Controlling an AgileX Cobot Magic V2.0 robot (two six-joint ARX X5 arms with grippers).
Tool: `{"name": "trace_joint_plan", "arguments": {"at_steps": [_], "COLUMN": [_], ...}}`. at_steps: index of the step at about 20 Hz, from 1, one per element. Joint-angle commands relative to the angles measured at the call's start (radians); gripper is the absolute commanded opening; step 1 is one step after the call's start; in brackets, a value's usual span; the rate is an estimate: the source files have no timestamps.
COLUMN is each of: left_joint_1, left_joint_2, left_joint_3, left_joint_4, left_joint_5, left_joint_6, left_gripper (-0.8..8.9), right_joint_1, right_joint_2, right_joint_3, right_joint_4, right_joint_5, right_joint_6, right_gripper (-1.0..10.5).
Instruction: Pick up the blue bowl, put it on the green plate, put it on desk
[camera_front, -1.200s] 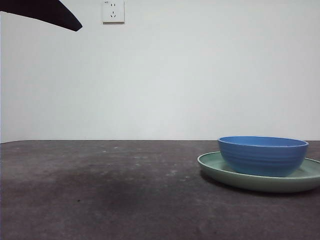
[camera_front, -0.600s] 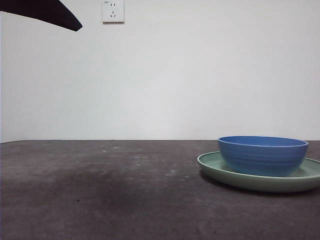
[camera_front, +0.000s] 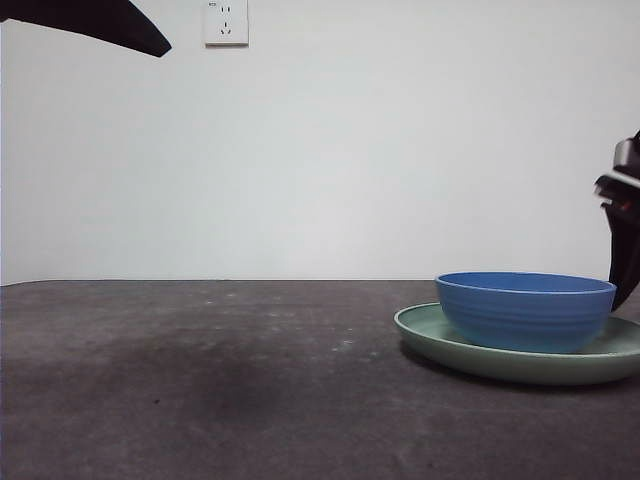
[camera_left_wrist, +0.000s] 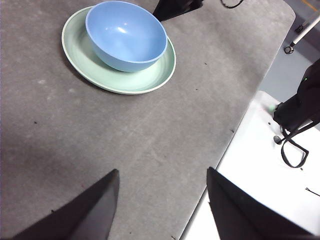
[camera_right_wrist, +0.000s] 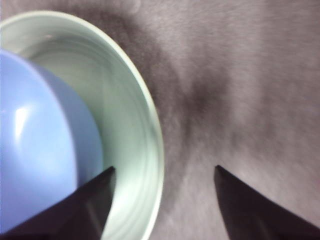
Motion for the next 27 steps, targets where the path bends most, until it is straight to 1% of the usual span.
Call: {"name": "trace_joint_plan", "arguments": {"at_steps": [1, 9, 11, 12, 14, 17, 19, 23, 26, 27], "left_joint_1": [-0.007, -0.007, -0.007, -0.007, -0.007, -0.007, -0.007, -0.007, -0.007, -0.007], "left_joint_2": [0.006, 0.006, 0.006, 0.006, 0.006, 0.006, 0.006, 0.006, 0.006, 0.006], "left_joint_3": [0.009, 0.009, 0.009, 0.009, 0.009, 0.009, 0.009, 0.009, 0.009, 0.009], "left_joint_4": [0.011, 0.011, 0.01, 0.011, 0.01, 0.009, 0.006, 0.009, 0.011, 0.011], "left_joint_5": [0.005, 0.005, 0.005, 0.005, 0.005, 0.005, 0.005, 0.005, 0.005, 0.005], "left_joint_6": [0.006, -0.003, -0.005, -0.006, -0.006, -0.006, -0.006, -0.006, -0.006, -0.006], "left_gripper": [2.81, 2.81, 2.81, 2.81, 2.81, 2.81, 2.81, 2.8, 2.81, 2.81], "right_joint_1": [0.009, 0.016, 0.016, 0.016, 0.016, 0.012, 0.01, 0.01, 0.011, 0.016], "right_joint_2": [0.047, 0.081, 0.081, 0.081, 0.08, 0.078, 0.063, -0.019, -0.087, -0.109], "right_joint_3": [0.015, 0.015, 0.014, 0.015, 0.015, 0.016, 0.016, 0.016, 0.016, 0.016], "right_joint_4": [0.026, 0.069, 0.074, 0.074, 0.079, 0.087, 0.088, 0.089, 0.095, 0.099], "right_joint_5": [-0.002, -0.002, -0.002, -0.002, -0.006, -0.062, -0.069, -0.094, -0.142, -0.145], "right_joint_6": [-0.012, -0.012, -0.012, -0.012, -0.011, 0.0, 0.011, 0.027, 0.062, 0.076], "right_gripper": [2.3, 0.5, 0.4, 0.1, 0.1, 0.1, 0.1, 0.1, 0.1, 0.1]}}
